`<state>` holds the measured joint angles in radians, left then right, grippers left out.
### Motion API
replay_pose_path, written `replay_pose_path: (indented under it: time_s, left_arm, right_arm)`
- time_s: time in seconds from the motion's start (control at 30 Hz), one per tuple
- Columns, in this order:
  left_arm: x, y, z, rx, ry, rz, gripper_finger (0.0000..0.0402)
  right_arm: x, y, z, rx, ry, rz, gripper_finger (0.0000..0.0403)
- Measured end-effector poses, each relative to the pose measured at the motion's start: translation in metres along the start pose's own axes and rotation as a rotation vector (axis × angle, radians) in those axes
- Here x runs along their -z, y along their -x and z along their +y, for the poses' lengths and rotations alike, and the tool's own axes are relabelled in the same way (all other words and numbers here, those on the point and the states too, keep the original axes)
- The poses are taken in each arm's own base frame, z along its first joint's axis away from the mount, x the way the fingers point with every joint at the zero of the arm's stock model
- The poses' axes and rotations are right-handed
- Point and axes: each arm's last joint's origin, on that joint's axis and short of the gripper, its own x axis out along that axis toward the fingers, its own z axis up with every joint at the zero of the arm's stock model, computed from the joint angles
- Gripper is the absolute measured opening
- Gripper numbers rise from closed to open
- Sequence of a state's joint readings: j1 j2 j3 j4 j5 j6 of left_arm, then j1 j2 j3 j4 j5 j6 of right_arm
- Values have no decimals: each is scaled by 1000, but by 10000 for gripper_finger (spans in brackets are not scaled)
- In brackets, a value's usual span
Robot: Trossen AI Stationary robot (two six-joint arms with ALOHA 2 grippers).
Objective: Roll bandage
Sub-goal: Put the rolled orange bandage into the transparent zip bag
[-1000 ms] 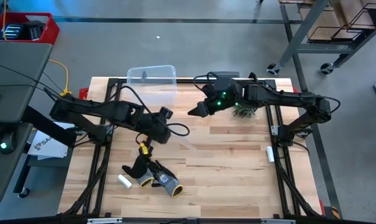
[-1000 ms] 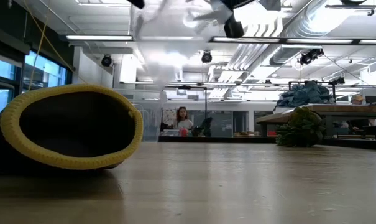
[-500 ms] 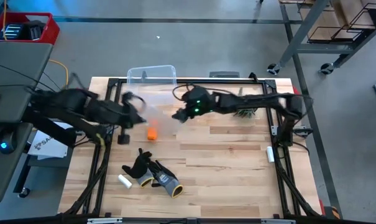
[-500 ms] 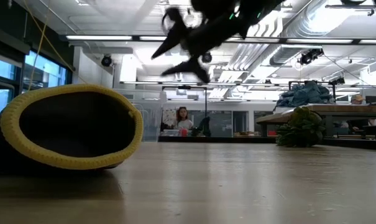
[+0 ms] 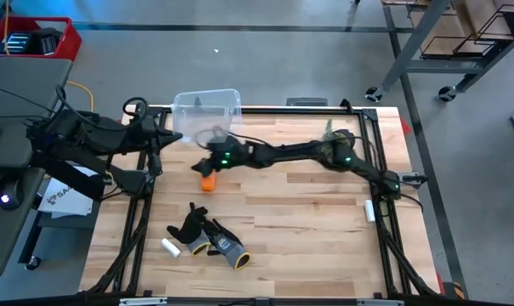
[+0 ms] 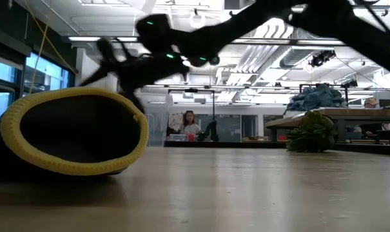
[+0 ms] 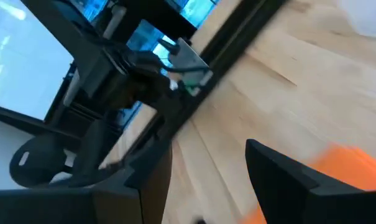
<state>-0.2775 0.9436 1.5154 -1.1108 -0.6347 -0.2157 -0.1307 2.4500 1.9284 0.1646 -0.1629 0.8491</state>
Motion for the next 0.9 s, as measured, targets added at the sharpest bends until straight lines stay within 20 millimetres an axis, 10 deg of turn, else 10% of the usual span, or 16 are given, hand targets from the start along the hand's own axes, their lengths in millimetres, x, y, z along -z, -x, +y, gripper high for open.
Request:
replay_pose_path:
  time_s: [0.27,0.6,0.9]
  left_arm:
    - [-1,0,0,-16,-27,-13,0]
    - [-2,0,1,-55,-35,-20,0]
    - [-2,0,2,-85,-28,-25,0]
  right_arm:
    - [3,-40,-21,118,-54,49,18]
    - [15,-36,-16,167,22,119,1]
    - [25,32,12,562,166,556,0]
